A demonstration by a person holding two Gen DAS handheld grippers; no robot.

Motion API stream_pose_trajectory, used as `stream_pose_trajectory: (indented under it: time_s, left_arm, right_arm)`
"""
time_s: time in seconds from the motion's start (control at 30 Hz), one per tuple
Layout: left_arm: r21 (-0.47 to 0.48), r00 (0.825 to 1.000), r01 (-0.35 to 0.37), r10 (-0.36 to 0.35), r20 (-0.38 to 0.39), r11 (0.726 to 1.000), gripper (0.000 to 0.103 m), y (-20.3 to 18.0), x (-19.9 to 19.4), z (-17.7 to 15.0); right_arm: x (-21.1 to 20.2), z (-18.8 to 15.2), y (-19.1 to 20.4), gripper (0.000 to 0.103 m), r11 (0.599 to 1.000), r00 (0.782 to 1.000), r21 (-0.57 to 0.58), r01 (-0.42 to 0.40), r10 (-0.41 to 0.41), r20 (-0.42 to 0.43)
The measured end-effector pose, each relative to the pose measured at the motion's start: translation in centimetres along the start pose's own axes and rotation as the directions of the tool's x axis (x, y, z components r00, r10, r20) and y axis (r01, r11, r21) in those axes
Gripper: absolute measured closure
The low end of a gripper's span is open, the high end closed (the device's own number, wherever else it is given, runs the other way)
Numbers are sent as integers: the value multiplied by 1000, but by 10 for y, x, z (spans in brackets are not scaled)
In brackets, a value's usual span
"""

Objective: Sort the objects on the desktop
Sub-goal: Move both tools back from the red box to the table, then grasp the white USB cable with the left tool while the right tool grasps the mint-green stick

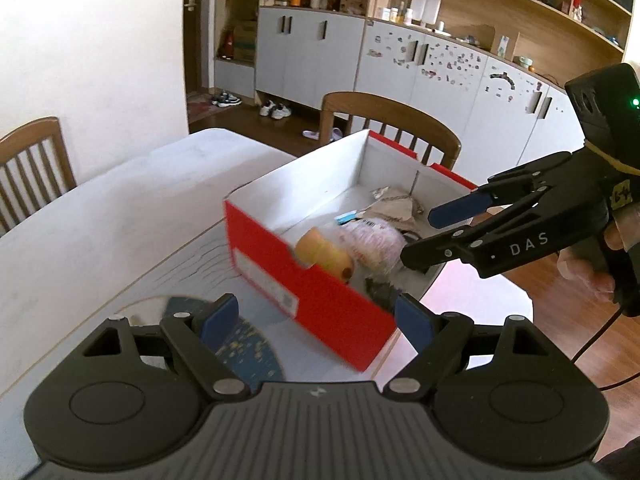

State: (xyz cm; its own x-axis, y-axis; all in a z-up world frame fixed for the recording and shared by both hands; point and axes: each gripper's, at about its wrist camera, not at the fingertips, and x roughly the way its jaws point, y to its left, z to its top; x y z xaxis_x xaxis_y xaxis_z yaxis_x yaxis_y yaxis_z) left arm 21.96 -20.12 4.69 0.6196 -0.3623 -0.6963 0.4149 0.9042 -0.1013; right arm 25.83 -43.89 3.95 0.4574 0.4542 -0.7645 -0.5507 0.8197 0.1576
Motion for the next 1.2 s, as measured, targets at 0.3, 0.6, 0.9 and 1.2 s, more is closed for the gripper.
stream_pose_trajectory:
  time_s: [0.3,0.6,0.9,1.2]
  left_arm:
    - [-33,999,-47,47,11,998,18,26,-42,-29]
    - [-82,996,-91,92,11,992,18,59,-82,-64]
    - [-156,987,-159,160,-6,975,18,95,-112,-104]
    - [-194,975,-221,216,-49,956,18,116,-127,-148]
  right_arm:
    - [2,-4,49,36,998,999,-35,-43,44,13]
    - [10,-8,96,33,994,996,-78,-80,82,19]
    - [25,-11,132,32,989,994,-105,-106,107,2]
    - [42,-12,157,29,983,991,-130,-133,131,-26]
